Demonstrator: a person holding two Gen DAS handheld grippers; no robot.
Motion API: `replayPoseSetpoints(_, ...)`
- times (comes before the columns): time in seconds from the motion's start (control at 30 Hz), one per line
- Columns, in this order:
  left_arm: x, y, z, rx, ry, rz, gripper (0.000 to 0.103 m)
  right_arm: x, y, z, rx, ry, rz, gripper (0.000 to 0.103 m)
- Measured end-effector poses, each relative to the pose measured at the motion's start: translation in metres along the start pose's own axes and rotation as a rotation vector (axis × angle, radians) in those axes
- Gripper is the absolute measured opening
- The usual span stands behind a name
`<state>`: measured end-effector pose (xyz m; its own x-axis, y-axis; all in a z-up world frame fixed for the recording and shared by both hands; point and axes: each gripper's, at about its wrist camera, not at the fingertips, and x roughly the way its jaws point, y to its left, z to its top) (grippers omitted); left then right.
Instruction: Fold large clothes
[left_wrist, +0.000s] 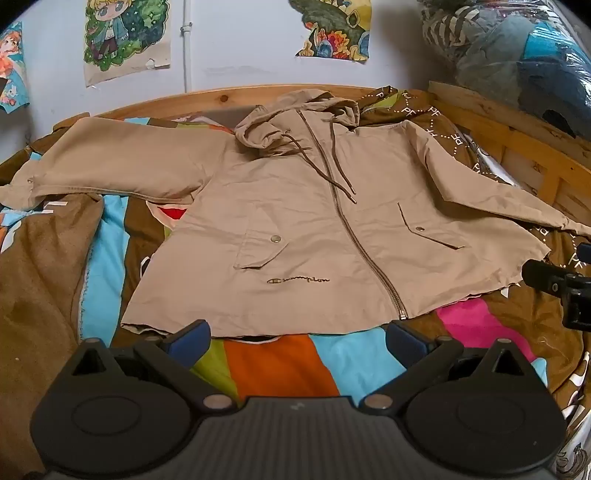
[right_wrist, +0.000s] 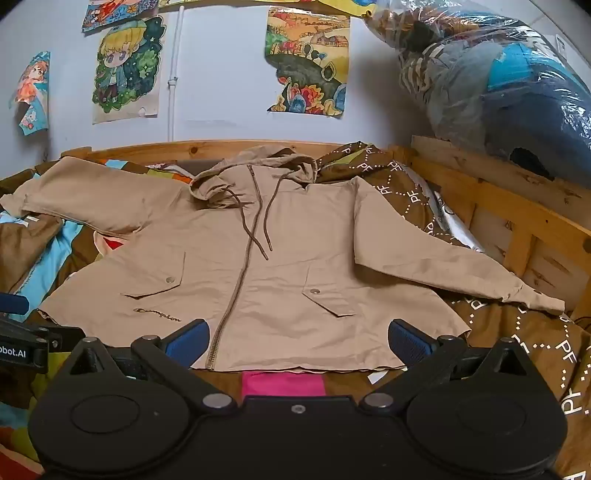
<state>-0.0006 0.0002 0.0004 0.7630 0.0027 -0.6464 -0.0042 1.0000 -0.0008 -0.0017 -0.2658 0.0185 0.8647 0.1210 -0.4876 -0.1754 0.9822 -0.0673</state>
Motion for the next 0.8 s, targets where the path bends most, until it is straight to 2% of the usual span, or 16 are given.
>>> replayPoseSetpoints(0.8, 0.0071, 0.0005, -0.0025, -0.005, 0.021, -0.003, 0.102, 0.0036, -0.0009, 0.0000, 0.005, 0.008, 0.002, 0.102)
